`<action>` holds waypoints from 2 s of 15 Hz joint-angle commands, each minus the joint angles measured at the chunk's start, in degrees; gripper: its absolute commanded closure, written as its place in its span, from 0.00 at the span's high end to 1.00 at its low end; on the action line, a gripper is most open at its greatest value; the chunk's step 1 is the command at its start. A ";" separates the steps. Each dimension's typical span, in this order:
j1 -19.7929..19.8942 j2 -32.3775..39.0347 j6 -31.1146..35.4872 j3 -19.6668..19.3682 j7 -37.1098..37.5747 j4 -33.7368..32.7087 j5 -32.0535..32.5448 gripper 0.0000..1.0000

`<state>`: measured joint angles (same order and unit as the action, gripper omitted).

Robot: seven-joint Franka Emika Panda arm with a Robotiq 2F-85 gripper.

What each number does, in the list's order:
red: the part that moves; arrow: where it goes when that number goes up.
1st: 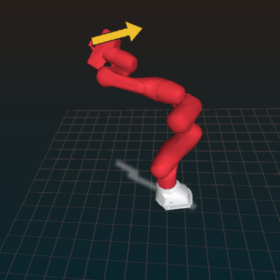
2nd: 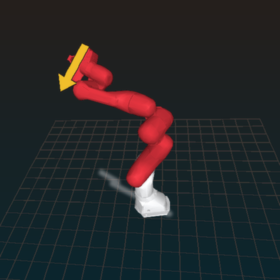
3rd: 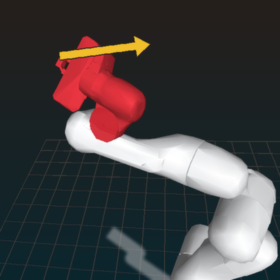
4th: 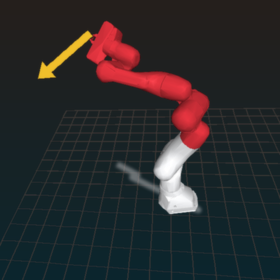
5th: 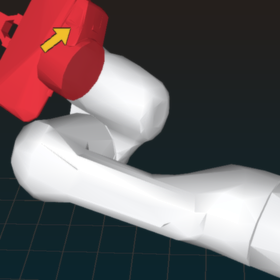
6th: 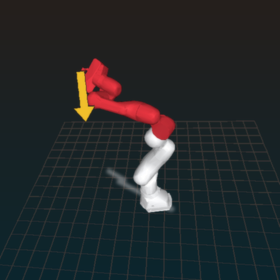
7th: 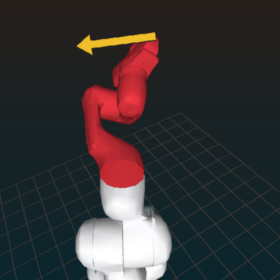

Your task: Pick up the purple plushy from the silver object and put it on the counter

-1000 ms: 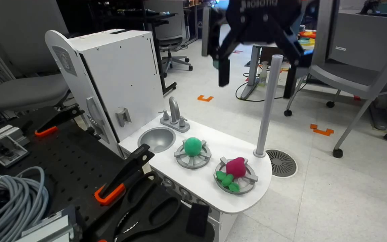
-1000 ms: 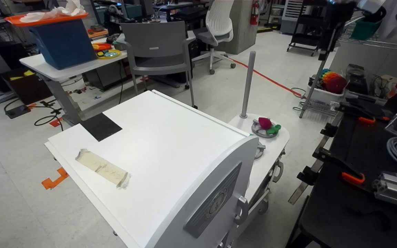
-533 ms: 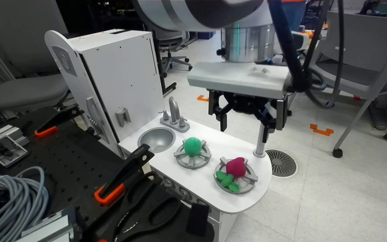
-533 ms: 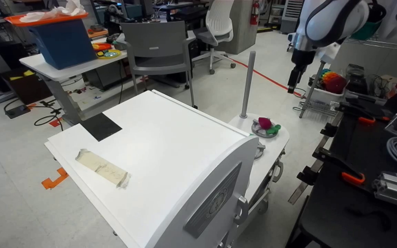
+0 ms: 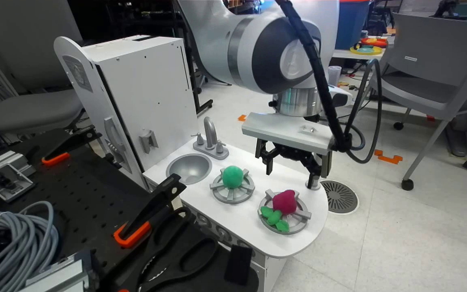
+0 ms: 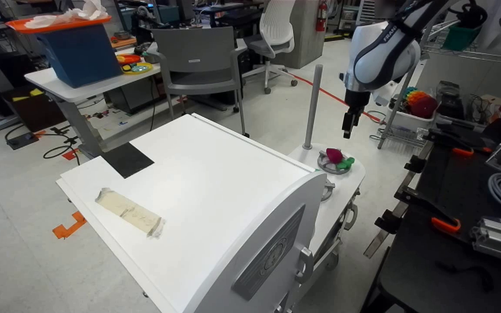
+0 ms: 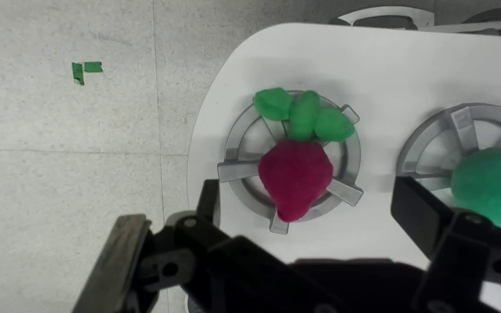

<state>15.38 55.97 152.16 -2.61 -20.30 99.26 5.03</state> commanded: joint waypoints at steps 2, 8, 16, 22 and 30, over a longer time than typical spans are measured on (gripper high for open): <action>-0.38 8.65 -10.61 -0.35 4.11 -12.58 -0.96 1.00; -0.75 17.95 -18.99 -0.04 7.45 -25.31 -1.34 1.00; -1.04 29.72 -26.76 -0.07 10.10 -43.31 -0.55 1.00; -2.36 29.66 -25.28 -0.78 9.14 -42.60 -0.09 0.42; -1.56 21.45 -27.28 0.92 -0.86 -30.17 0.61 0.04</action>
<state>13.32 82.86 127.30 -2.30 -18.39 61.38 5.22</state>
